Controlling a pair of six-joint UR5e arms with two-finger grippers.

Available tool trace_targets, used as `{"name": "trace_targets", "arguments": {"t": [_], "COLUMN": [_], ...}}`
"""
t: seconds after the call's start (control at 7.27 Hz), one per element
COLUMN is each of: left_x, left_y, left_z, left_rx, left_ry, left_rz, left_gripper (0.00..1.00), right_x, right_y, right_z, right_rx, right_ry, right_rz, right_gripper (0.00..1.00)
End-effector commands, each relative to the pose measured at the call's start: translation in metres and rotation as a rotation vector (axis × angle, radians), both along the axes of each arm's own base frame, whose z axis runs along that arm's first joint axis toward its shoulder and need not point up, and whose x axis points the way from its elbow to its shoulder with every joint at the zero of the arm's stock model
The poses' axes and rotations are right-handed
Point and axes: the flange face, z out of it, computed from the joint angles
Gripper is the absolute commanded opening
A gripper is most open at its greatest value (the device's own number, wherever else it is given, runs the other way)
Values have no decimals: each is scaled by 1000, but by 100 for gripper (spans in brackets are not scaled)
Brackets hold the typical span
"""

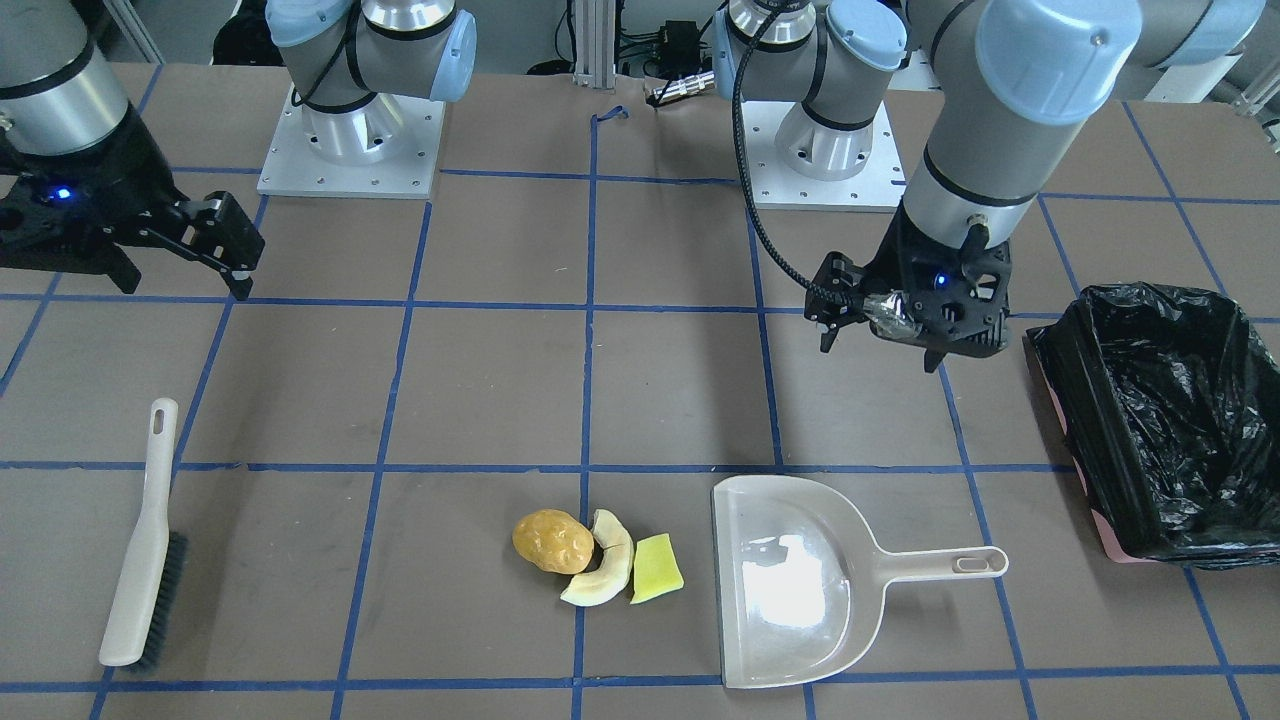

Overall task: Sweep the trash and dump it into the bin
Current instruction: 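Grasp the white dustpan handle with the left gripper while the right gripper lowers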

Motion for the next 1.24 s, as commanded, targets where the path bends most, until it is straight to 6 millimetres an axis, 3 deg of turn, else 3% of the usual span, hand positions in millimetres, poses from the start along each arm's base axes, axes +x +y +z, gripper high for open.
{"name": "trace_targets", "arguments": {"t": [0.0, 0.14, 0.28, 0.55, 0.69, 1.1], "left_x": [3, 12, 42, 93, 98, 102], "left_y": [-34, -48, -63, -89, -99, -118], "left_z": [-47, -70, -92, -124, -143, -171], "left_rx": [14, 33, 42, 26, 15, 26], "left_ry": [-22, -25, -23, -56, -71, -89], "left_rz": [-257, -336, -395, -678, -798, -1123], "left_gripper": [100, 100, 100, 100, 100, 100], "right_x": [-49, -69, -91, -113, -117, -124], "right_y": [-2, -5, -5, -11, -21, -38], "right_z": [-37, -58, -77, -107, -123, -165], "right_rx": [25, 38, 43, 70, 70, 91], "right_ry": [14, 74, 68, 53, 49, 40], "right_rz": [32, 58, 69, 48, 77, 134], "right_gripper": [100, 100, 99, 99, 99, 99]}}
